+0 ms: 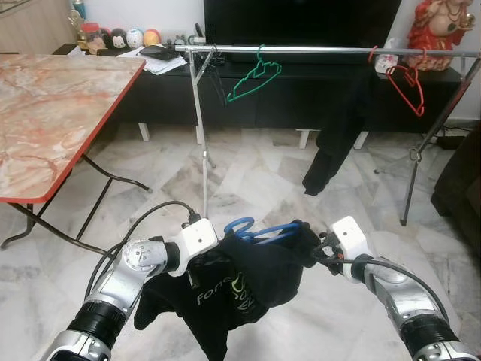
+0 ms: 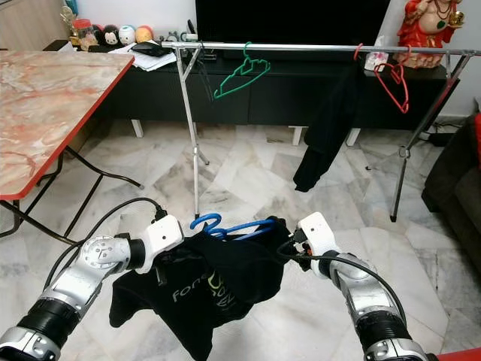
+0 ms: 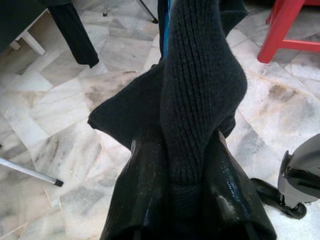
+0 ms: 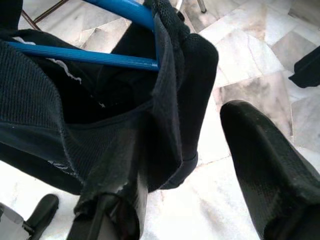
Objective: Hang hanger
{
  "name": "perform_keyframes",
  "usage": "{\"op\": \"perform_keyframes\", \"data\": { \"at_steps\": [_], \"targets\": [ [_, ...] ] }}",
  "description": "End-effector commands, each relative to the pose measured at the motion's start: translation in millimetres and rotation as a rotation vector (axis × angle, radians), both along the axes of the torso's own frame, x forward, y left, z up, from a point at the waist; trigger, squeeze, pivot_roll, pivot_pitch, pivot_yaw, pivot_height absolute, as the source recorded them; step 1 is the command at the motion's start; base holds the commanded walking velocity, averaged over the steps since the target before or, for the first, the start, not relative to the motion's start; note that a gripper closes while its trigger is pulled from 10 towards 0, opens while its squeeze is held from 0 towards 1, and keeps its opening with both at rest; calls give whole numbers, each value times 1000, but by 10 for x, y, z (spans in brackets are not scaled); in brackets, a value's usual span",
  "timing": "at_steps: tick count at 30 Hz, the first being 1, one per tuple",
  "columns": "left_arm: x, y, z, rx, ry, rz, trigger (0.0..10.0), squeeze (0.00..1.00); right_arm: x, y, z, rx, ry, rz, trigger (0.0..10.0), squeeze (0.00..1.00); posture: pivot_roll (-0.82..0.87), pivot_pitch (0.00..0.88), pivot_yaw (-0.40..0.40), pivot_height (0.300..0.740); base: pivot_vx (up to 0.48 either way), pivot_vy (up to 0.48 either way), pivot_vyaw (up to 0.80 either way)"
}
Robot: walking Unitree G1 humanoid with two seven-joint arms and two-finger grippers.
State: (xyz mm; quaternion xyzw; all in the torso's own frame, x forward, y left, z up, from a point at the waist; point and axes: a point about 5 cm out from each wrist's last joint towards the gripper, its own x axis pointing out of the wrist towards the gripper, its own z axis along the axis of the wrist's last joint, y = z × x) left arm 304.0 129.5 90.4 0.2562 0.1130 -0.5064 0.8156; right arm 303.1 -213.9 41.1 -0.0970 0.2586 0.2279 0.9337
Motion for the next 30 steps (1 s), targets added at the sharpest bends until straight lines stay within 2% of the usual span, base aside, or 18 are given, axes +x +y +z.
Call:
{"op": "perform_keyframes", "data": {
  "at_steps": [1,12,20,30],
  "targets": [
    [5,-34,85,-28,-30,-20,10000,0,22,8,10,10,-6,-5,0,0,-70,0,-65,740,0,0,0],
    [-40,-50,72,-30,-3,-48,10000,0,15,-10,-15,9,-2,-12,0,0,-72,0,-66,740,0,0,0],
    [-123,-27,41,1,46,-106,10000,0,17,-15,-23,3,-6,-20,0,0,-72,0,-66,740,0,0,0],
    [-162,11,45,21,62,-126,10000,0,28,-43,-26,-7,-9,-48,0,0,-70,0,-68,740,0,0,0]
  ]
}}
